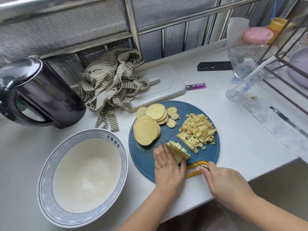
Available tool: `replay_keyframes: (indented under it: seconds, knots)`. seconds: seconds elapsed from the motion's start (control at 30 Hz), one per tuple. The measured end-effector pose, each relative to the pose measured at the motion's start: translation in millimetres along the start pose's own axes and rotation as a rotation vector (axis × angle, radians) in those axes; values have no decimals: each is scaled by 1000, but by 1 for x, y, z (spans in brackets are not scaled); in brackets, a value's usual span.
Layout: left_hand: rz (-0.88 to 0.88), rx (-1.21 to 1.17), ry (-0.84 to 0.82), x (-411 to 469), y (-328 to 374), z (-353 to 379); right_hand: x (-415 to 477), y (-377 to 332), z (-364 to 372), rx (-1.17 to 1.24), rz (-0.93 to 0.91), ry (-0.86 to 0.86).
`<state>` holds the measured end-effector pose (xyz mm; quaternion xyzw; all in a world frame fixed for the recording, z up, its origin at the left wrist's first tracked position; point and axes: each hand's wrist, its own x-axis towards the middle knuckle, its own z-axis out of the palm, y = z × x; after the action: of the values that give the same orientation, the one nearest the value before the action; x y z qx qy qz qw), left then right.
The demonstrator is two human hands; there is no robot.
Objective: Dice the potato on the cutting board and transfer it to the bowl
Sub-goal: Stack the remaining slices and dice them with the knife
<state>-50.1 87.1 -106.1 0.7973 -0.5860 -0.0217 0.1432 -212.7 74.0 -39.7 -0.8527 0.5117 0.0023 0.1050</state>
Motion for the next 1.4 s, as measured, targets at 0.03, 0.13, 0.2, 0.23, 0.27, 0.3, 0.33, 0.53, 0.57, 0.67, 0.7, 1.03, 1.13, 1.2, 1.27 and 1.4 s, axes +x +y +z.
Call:
replay_keyframes:
  seconds: [0.03,0.13,0.2,0.23,0.27,0.3,0.33,0.53,0.57,0.67,0.7,1.03,1.13,1.2,1.27,1.4]
  knots:
    - [-4,-14,0,0,0,-1,1,-2,-1,-38,-5,-7]
    - [-7,-55,-11,2,0,-3,2,-1,7,-66,-13,59]
    - [3,-55,-13,2,0,-3,3,1,10,-68,-32,81]
    - [10,-54,-13,2,0,-3,4,1,9,-70,-25,58]
    - [15,-58,-17,2,0,-2,4,-1,8,-96,-27,53]
    - [23,-64,-19,2,-1,-1,4,-2,7,-105,-27,67]
    - [32,-69,-25,2,-2,0,3,-4,6,-75,-18,61]
    - [52,-83,-27,2,-2,0,7,-12,1,-87,11,-23]
    - [53,-86,-22,3,-3,0,7,-10,7,-112,-1,-28]
    - [61,-80,-20,2,-3,2,8,-6,12,-104,-1,47]
    - [60,-75,-27,3,-4,1,8,-8,11,-87,-10,8]
    - [59,15,-82,3,-4,5,23,-1,-1,139,117,-196]
    - [52,24,-60,3,-4,7,21,-2,3,127,129,-201]
    - [55,25,-24,3,-5,10,19,-3,6,122,134,-185]
    - [51,15,-12,3,-4,9,18,-7,6,138,151,-184]
    - [35,31,-8,1,-4,10,17,-2,1,414,273,-214]
